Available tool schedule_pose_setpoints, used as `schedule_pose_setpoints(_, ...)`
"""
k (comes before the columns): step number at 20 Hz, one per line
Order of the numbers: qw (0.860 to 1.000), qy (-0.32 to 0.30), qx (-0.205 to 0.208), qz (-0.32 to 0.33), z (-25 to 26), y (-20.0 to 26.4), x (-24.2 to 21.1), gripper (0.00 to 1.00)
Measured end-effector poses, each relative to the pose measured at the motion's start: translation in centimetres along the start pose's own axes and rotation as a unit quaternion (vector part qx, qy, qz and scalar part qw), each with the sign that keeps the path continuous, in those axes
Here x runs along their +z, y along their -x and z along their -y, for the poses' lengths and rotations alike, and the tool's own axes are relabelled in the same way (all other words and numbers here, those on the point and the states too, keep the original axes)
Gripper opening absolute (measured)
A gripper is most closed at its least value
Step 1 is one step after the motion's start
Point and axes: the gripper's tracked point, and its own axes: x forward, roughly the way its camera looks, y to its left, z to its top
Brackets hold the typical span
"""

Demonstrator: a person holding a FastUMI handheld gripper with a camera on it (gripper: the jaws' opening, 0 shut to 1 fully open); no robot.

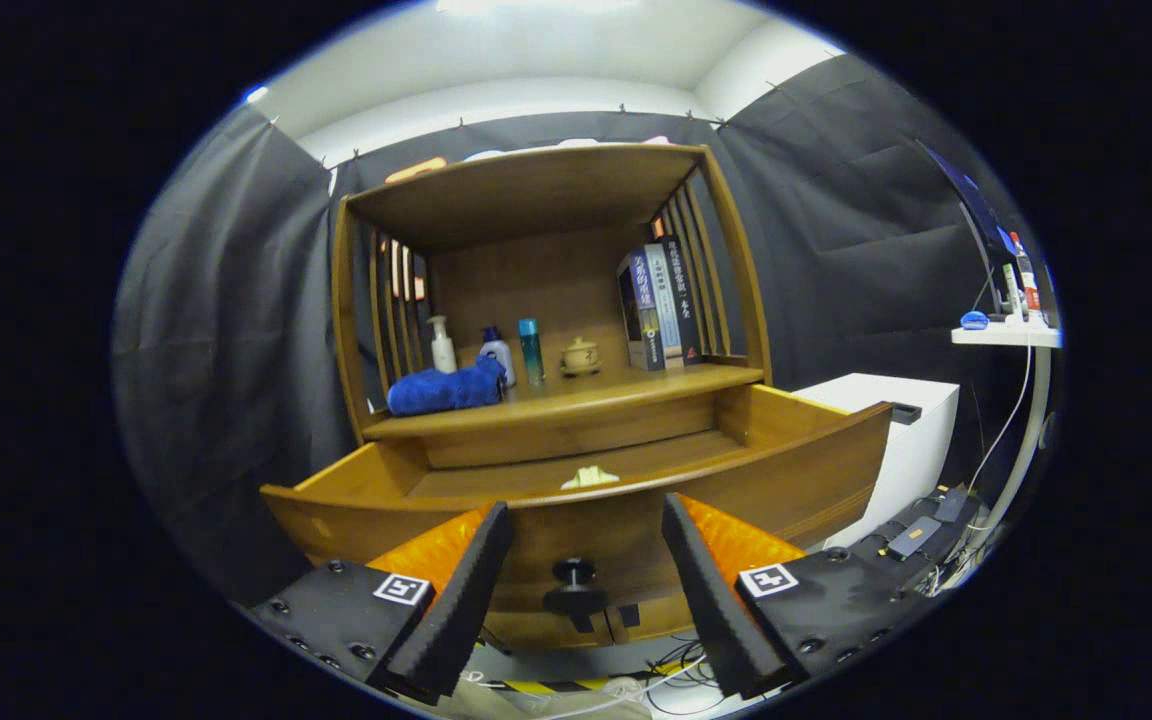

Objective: Pull open the drawer, take out the items inside it, and place them on the countertop above the cabinet.

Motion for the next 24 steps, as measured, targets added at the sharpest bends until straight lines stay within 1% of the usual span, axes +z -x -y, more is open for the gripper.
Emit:
schedule_pose_setpoints(1,1.0,-0.004,-0.002,0.007,0.2,0.0,1.0,0.98)
schedule_pose_setpoints(6,1.0,-0.031,-0.004,0.003,0.9,-1.9,4.7,0.98)
schedule_pose_setpoints(8,0.999,-0.031,-0.013,0.0,1.4,-2.9,6.1,0.98)
schedule_pose_setpoints(10,0.999,-0.033,-0.023,-0.018,1.6,-4.3,6.9,0.98)
schedule_pose_setpoints(13,0.996,-0.026,-0.033,-0.076,1.7,-6.5,6.8,0.98)
schedule_pose_setpoints(17,0.989,-0.001,-0.021,-0.148,0.9,-9.5,5.8,0.98)
schedule_pose_setpoints(20,0.977,0.008,-0.01,-0.213,0.1,-11.6,3.7,0.99)
schedule_pose_setpoints(24,0.961,-0.001,-0.003,-0.275,-0.2,-14.5,1.5,0.99)
